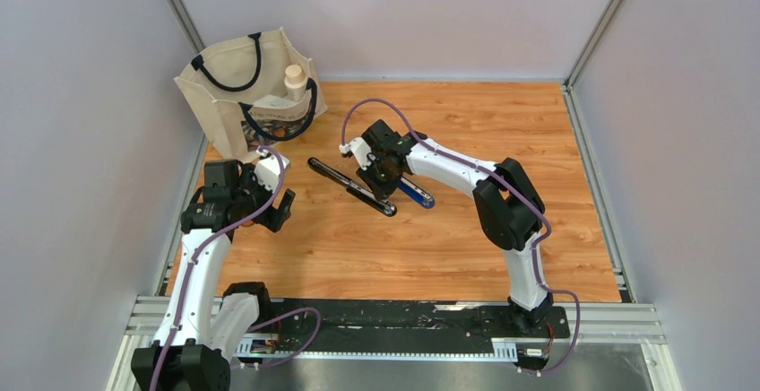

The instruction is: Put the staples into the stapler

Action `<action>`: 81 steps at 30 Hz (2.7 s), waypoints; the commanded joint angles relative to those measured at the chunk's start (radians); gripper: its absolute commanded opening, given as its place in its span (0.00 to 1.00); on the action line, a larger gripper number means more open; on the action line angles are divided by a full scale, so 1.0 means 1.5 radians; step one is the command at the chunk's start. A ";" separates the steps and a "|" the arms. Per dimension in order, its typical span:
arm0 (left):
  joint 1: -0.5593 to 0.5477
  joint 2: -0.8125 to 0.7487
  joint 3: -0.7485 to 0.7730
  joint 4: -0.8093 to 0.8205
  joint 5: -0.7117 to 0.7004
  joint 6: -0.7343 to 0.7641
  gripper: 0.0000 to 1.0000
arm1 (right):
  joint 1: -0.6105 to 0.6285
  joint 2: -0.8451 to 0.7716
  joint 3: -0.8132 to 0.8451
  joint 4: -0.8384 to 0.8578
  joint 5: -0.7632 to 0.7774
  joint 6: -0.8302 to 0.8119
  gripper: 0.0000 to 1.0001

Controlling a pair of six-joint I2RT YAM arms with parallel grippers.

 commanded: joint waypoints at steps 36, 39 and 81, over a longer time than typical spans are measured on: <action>0.004 -0.001 -0.004 0.018 0.008 0.013 0.92 | -0.003 -0.043 0.018 0.013 -0.032 0.009 0.15; 0.004 -0.001 -0.004 0.018 0.009 0.014 0.92 | -0.003 -0.045 0.017 0.015 -0.027 0.011 0.15; 0.004 0.000 -0.005 0.018 0.011 0.014 0.92 | -0.003 -0.006 0.027 -0.003 -0.027 0.014 0.15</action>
